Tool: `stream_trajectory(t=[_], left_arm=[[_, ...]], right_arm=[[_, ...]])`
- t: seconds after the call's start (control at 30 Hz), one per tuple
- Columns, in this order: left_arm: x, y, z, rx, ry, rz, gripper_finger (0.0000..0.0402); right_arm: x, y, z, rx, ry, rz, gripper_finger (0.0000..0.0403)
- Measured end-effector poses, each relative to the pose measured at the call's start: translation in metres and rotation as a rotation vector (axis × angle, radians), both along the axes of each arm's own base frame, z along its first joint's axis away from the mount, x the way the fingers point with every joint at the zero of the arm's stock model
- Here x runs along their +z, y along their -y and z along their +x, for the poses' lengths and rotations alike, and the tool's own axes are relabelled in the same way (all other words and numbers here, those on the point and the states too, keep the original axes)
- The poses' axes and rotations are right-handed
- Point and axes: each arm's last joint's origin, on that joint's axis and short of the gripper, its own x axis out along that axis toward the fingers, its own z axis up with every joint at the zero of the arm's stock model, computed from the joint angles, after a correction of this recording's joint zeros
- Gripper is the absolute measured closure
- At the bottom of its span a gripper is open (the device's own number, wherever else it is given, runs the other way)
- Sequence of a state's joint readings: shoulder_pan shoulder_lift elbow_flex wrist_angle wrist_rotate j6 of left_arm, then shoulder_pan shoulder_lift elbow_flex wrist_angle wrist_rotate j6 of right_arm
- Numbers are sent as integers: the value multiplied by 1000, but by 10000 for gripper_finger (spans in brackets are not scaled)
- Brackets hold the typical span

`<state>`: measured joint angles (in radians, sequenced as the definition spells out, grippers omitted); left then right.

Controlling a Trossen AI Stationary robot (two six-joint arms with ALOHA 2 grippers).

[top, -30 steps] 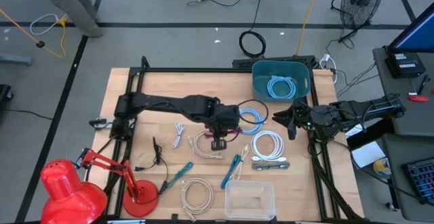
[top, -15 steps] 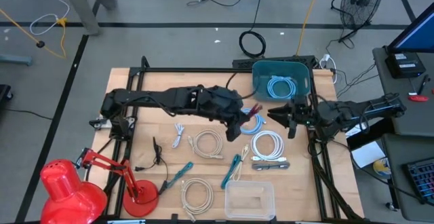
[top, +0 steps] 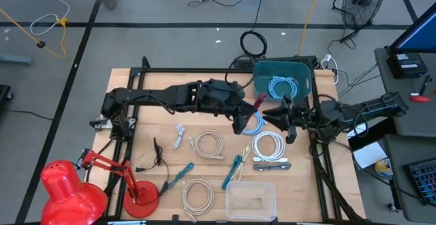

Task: Pick & Place USB Port
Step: Put the pink charger cable into the transparent bin

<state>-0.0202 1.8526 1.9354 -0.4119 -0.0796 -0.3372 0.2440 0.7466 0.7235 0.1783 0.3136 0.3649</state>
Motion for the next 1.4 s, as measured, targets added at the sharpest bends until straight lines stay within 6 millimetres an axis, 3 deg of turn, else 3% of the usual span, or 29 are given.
stream_trajectory(t=[0.17, 0.57, 1.07, 1.4], left_arm=[[-1, -4, 0, -15, -5, -19, 388], [0, 10, 0, -50, -2, -29, 389], [-2, 15, 4, -84, 20, -36, 389], [-15, 16, 17, -105, 20, -62, 388]], right_arm=[[6, -1, 4, -3, 70, 2, 280], [4, 0, 7, -35, 65, 9, 227], [8, -1, 8, -29, 113, 27, 233], [2, -5, 23, -18, 102, 67, 235]])
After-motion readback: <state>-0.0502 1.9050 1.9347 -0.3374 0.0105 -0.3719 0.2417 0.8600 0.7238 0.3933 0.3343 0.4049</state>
